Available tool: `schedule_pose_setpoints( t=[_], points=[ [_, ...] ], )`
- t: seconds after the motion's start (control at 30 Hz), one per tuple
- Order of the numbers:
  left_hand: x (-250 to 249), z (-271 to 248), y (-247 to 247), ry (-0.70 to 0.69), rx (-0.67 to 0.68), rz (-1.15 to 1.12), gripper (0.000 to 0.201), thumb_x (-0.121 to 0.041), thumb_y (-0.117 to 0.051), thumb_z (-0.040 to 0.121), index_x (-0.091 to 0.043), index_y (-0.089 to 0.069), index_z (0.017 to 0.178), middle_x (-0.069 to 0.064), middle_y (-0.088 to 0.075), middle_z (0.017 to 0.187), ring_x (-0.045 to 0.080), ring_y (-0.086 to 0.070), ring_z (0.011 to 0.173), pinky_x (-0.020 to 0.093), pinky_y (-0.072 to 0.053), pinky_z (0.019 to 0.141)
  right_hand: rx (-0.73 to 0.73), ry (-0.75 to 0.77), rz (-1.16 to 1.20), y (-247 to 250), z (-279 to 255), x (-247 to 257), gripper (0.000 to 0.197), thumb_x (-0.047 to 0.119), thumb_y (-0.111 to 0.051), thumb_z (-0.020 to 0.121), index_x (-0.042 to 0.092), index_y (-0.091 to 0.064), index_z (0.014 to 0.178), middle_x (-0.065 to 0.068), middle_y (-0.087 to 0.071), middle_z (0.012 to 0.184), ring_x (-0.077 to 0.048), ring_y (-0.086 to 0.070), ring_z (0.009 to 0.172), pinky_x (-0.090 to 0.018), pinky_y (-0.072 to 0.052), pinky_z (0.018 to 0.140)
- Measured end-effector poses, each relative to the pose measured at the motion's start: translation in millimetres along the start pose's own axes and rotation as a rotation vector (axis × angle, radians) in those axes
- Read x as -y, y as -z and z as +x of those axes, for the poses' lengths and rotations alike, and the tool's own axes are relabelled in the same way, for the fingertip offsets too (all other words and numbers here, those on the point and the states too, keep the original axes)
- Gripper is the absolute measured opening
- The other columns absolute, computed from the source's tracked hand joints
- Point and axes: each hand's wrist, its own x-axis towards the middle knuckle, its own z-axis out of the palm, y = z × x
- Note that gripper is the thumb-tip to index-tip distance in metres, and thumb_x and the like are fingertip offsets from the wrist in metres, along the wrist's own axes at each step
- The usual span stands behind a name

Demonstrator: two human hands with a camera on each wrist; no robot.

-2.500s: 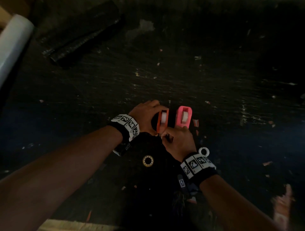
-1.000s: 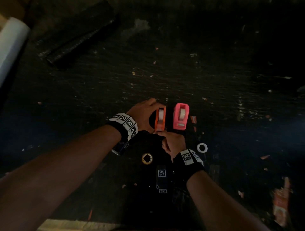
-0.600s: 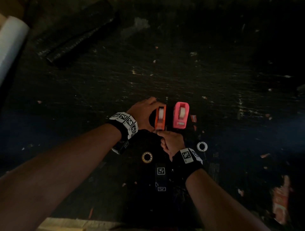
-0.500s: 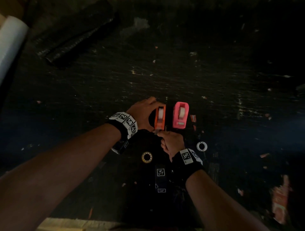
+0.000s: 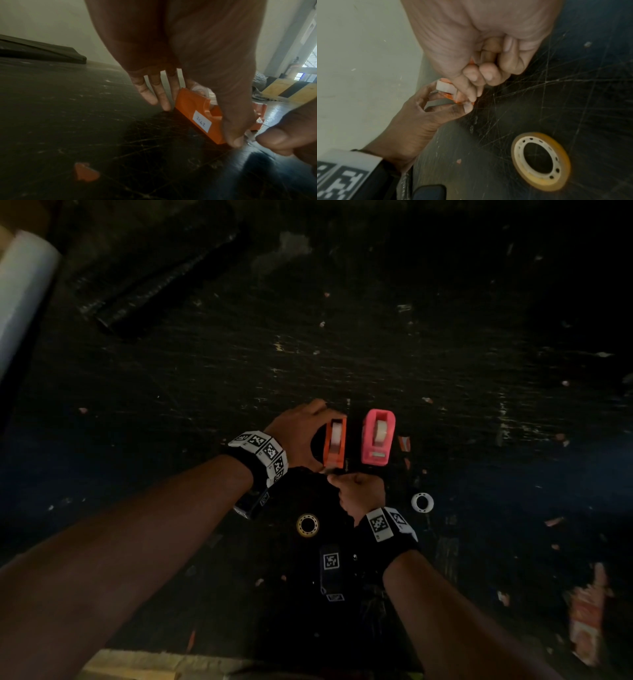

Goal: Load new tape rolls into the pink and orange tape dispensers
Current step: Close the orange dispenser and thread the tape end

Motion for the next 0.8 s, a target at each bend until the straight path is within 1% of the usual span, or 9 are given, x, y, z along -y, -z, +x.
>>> schedule_pose_setpoints(
  t=[0.1, 0.17, 0.23, 0.33, 0.43, 0.5, 0.63, 0.7, 0.8],
  points=[
    [1, 0, 0, 0.0, -0.001, -0.011, 0.111, -0.041, -0.095, 0.055, -0.032, -0.037, 0.15, -0.003, -0.04, 0.141, 0.021, -0.048, 0.13, 0.042, -0.047, 0.106, -0.008, -0.003, -0.032, 2, 4, -1, 0.013, 0.036, -0.084, 0.058, 0.028, -0.075, 0.053, 0.004, -0.066, 0.053, -0.026, -0.066, 0.064, -0.048, -0.059, 0.076],
    [1, 0, -1, 0.0, 0.001, -0.011, 0.111, -0.039, -0.095, 0.056, -0.032, -0.037, 0.15, -0.003, -0.04, 0.141, 0.021, -0.048, 0.13, 0.039, -0.045, 0.105, -0.007, -0.019, -0.05, 3, 3, 0, 0.014, 0.038, -0.083, 0.057, 0.026, -0.076, 0.057, 0.0, -0.071, 0.06, -0.032, -0.072, 0.07, -0.047, -0.061, 0.077],
    [1, 1, -1, 0.0, -0.005, -0.01, 0.111, -0.038, -0.095, 0.056, -0.031, -0.038, 0.151, -0.003, -0.041, 0.141, 0.021, -0.048, 0.13, 0.038, -0.044, 0.104, -0.011, 0.002, -0.035, 6, -3, 7, 0.02, 0.03, -0.083, 0.065, 0.017, -0.072, 0.054, -0.002, -0.069, 0.058, -0.026, -0.069, 0.061, -0.039, -0.06, 0.065],
    [0, 0, -1, 0.0, -0.007, -0.013, 0.111, -0.039, -0.095, 0.056, -0.03, -0.038, 0.15, -0.003, -0.041, 0.141, 0.021, -0.048, 0.13, 0.038, -0.044, 0.105, 0.02, -0.041, 0.077, 8, -12, 16, 0.025, 0.014, -0.071, 0.079, 0.011, -0.059, 0.057, -0.003, -0.051, 0.044, -0.017, -0.045, 0.036, -0.027, -0.037, 0.042],
    [0, 0, -1, -0.002, -0.001, -0.015, 0.111, -0.041, -0.094, 0.056, -0.031, -0.037, 0.151, -0.003, -0.041, 0.142, 0.02, -0.048, 0.13, 0.039, -0.046, 0.106, 0.066, -0.149, 0.177, 12, -21, 27, 0.016, 0.018, -0.066, 0.075, 0.001, -0.068, 0.072, -0.008, -0.047, 0.047, -0.02, -0.04, 0.039, -0.028, -0.032, 0.048],
    [0, -1, 0, -0.003, -0.007, -0.012, 0.111, -0.04, -0.094, 0.056, -0.031, -0.038, 0.151, -0.003, -0.041, 0.141, 0.02, -0.049, 0.129, 0.039, -0.046, 0.105, 0.112, -0.162, 0.203, 14, -23, 28, 0.036, 0.029, -0.065, 0.07, -0.002, -0.075, 0.085, -0.009, -0.049, 0.05, -0.02, -0.042, 0.041, -0.027, -0.034, 0.049],
    [0, -1, 0, -0.012, -0.016, -0.012, 0.11, -0.041, -0.094, 0.056, -0.03, -0.039, 0.15, -0.003, -0.042, 0.14, 0.02, -0.05, 0.128, 0.039, -0.048, 0.104, 0.156, -0.183, 0.218, 13, -22, 30, 0.041, 0.042, -0.063, 0.083, 0.004, -0.077, 0.091, -0.005, -0.05, 0.047, -0.016, -0.042, 0.039, -0.024, -0.033, 0.041],
    [-1, -2, 1, -0.013, -0.013, -0.009, 0.11, -0.041, -0.094, 0.055, -0.029, -0.039, 0.15, -0.002, -0.042, 0.14, 0.02, -0.049, 0.128, 0.04, -0.048, 0.104, 0.154, -0.184, 0.168, 10, -22, 33, 0.036, 0.039, -0.067, 0.086, 0.004, -0.074, 0.092, -0.001, -0.049, 0.046, -0.013, -0.04, 0.037, -0.023, -0.031, 0.039],
    [-2, -1, 2, -0.007, 0.0, -0.006, 0.112, -0.039, -0.095, 0.055, -0.029, -0.038, 0.151, -0.001, -0.042, 0.142, 0.022, -0.048, 0.13, 0.041, -0.047, 0.106, 0.168, -0.144, 0.167, 9, -21, 31, 0.014, 0.017, -0.071, 0.087, 0.003, -0.072, 0.09, -0.001, -0.045, 0.048, -0.009, -0.035, 0.034, -0.019, -0.028, 0.033]
  ],
)
